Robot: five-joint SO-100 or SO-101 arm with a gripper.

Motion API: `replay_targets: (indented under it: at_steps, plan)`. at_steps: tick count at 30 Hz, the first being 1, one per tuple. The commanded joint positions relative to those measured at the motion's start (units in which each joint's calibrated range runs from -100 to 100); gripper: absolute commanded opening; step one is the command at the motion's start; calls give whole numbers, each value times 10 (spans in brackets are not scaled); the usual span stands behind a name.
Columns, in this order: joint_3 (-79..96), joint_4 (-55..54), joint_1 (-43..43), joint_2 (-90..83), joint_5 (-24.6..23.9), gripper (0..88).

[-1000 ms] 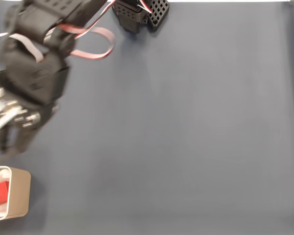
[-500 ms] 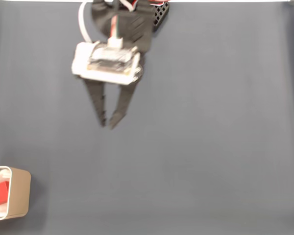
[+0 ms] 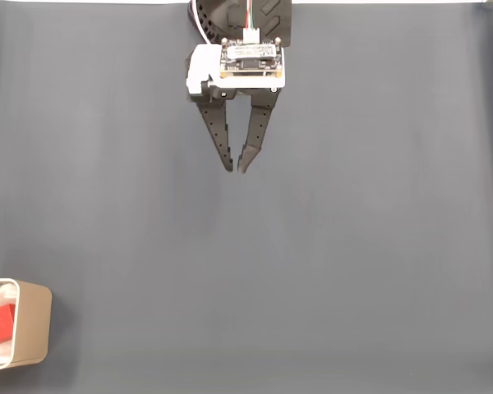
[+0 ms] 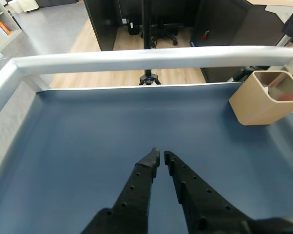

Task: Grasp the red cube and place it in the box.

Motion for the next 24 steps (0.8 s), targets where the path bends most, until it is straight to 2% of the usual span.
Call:
replay_targets:
  at_steps: [1, 10, 16, 24]
  plan:
    - [97, -15, -8, -88, -2, 0]
    - [321, -5, -19, -257, -7, 0]
    - [397, 29, -8, -310, -7, 0]
    - [415, 153, -24, -349, -26, 0]
